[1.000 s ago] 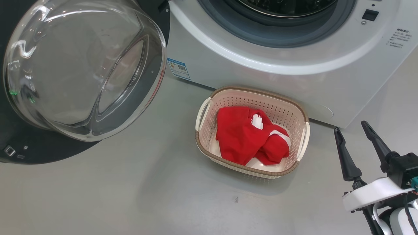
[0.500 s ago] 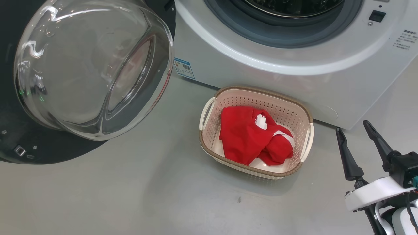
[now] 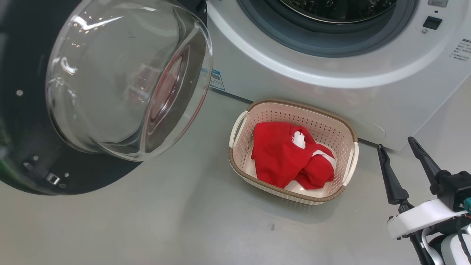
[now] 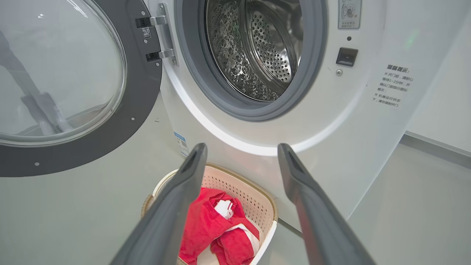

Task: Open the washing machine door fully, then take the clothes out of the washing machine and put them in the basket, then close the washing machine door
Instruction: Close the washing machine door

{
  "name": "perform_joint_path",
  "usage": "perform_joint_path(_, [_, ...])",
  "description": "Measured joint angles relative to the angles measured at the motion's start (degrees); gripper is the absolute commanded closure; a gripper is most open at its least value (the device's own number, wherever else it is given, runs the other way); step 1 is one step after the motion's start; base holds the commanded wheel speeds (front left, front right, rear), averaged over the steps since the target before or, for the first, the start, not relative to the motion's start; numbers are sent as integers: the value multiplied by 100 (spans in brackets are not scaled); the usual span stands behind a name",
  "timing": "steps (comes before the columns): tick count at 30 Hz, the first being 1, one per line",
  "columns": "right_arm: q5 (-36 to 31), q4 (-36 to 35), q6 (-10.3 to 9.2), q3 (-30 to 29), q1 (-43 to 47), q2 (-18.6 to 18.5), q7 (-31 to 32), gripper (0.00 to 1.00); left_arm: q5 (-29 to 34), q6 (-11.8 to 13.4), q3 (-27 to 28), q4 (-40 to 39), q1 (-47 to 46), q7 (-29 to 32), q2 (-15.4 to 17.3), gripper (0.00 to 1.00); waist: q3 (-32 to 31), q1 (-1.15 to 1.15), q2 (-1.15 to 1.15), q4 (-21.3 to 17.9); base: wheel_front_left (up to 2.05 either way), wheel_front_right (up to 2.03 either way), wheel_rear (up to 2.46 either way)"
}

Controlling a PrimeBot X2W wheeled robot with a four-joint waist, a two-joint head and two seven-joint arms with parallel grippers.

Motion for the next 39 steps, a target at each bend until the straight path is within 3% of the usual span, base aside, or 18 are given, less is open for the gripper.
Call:
perform_joint_path(18, [15,-37,-24,2,2,84,12,0,-375,-299,-350,-779,540,1005,-191,100,9,0,0,25,0,0,0])
perform_joint_path(39, [175,56,-33,26,-94,331,-233,0,-521,-349,-739,-2004,1148,1656,-581,100,-6,0,0,-480,0,0,0])
